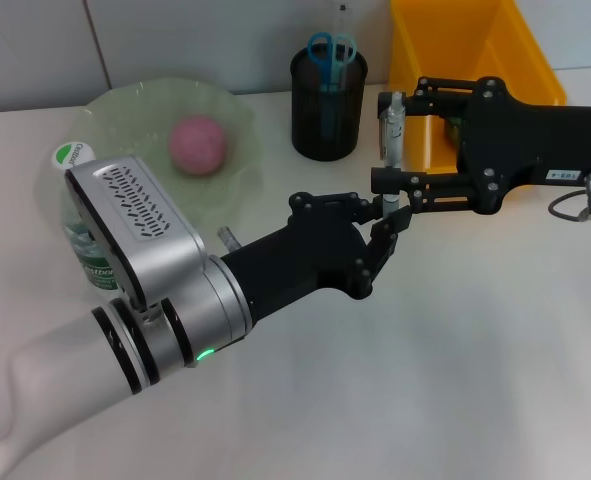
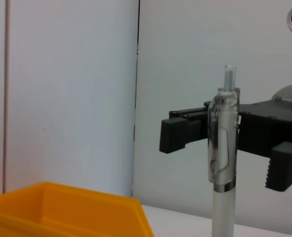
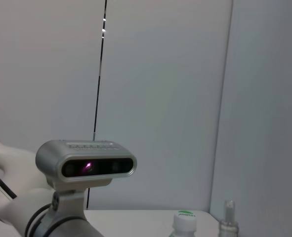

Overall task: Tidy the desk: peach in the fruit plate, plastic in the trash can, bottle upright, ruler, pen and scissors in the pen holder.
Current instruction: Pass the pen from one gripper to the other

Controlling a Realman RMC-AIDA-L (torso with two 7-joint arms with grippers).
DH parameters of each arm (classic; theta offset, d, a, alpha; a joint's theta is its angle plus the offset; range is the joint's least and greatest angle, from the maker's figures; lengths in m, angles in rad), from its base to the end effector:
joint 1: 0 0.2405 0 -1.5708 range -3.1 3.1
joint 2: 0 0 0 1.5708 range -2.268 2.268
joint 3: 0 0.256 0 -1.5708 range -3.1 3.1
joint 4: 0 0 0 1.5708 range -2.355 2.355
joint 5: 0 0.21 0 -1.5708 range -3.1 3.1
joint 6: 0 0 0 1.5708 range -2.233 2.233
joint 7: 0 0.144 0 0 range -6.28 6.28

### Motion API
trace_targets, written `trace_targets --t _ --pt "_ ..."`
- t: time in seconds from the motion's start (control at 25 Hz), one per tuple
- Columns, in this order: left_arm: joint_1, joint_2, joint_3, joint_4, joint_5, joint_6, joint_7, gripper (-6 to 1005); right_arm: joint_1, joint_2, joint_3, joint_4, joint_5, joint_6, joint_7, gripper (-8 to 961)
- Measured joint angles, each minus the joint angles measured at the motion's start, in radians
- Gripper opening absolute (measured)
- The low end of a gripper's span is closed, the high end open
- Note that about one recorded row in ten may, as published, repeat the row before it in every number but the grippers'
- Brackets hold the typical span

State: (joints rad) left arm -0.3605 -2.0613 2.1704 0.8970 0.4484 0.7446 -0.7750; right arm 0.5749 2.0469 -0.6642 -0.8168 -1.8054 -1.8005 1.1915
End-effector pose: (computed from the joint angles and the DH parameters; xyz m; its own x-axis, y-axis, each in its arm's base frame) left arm -0.1474 0.2962 -0.1216 0.7414 0.0573 0.6686 0.3382 -0.8925 -0.2986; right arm 0.2050 0.3393 0.0568 0.7870 0.1132 -0.6064 -0.0705 -0.9601 -0.2707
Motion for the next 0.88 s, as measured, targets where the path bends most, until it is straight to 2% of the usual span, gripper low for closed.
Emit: trace_targets --t 0.32,0.56,0.76,0.88 --pt "-0.002 -0.001 -0.001 0.008 0.008 -0.014 0.0 218 0.004 0.007 0.0 0.005 0.001 0.021 -0.009 679" --pt "-0.009 -0.005 -0.001 0.013 0.01 -0.031 0.007 223 0.005 0.014 0.006 0.005 0.002 0.021 -0.014 458" --pt "-0.01 -0.005 -0.004 0.013 0.01 -0.041 0.007 226 0.005 0.015 0.01 0.005 0.002 0.022 -0.015 333" --pt "-0.011 -0.005 -0.005 0.013 0.01 -0.041 0.006 228 0.005 0.015 0.01 0.004 0.002 0.023 -0.015 313"
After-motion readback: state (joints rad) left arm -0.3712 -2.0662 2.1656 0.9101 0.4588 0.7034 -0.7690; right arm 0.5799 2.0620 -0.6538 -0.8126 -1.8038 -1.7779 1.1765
